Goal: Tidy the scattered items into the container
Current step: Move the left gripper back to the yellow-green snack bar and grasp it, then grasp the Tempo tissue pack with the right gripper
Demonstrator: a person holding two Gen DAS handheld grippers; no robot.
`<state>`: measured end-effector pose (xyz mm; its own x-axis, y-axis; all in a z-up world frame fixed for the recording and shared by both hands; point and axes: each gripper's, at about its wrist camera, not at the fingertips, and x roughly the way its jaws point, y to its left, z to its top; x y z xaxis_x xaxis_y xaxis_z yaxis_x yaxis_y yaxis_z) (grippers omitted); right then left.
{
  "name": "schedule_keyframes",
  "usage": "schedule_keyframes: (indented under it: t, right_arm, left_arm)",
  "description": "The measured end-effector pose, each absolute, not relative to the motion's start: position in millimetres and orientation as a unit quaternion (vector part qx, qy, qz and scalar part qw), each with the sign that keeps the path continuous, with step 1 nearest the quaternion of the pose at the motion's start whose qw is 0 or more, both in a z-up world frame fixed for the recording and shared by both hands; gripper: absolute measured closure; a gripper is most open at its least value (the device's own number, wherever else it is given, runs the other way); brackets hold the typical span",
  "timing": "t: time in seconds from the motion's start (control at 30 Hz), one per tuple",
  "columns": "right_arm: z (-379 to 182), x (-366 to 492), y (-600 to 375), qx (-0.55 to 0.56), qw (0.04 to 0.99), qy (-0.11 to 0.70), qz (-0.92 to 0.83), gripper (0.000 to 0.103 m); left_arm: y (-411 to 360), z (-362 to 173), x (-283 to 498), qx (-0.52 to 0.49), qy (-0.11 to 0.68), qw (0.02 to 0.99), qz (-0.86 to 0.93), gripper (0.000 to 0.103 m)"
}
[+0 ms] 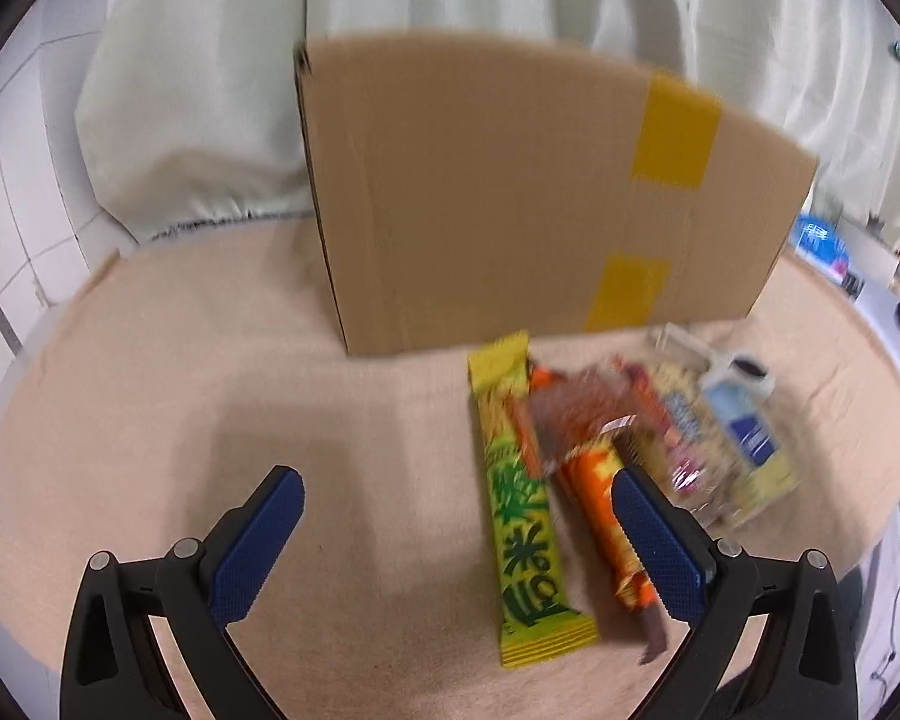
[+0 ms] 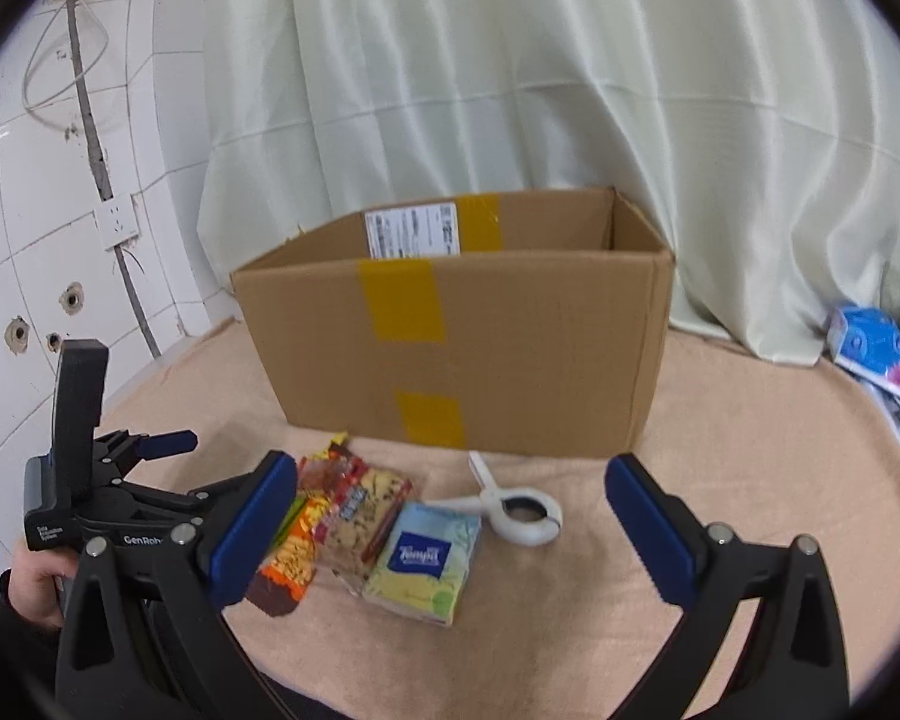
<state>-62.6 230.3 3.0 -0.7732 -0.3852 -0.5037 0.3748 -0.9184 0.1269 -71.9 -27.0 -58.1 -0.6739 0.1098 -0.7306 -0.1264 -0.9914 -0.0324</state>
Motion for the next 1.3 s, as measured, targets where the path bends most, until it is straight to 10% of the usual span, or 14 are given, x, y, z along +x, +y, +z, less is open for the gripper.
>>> schedule_keyframes:
  t: [0.77,0.87,0.97,1.3]
  right_arm:
    - [-26,-66,223,0.303,0.217,0.019,-0.928,0.0]
    - [-28,-66,221,0.306,0.219,0.022,-0.926,0.0]
    - [-29,-66,217,0.307,0.224,0.026,-0.925,0.0]
    - [-52,-66,208,0.325,0.218,0.046,-0.919,0.0]
  left_arm:
    - [-28,-88,-89,-0.421,0.034,0.048,0.905,0.001]
    - [-25,-86,-87,-0.41,0.037,0.077,0.908,0.022]
    - [-23,-83,-86,-0.396,0.036,0.099,0.912,0.076]
    - [-35,-76,-78,-0.375,0.024,0.088,0.922,0.081]
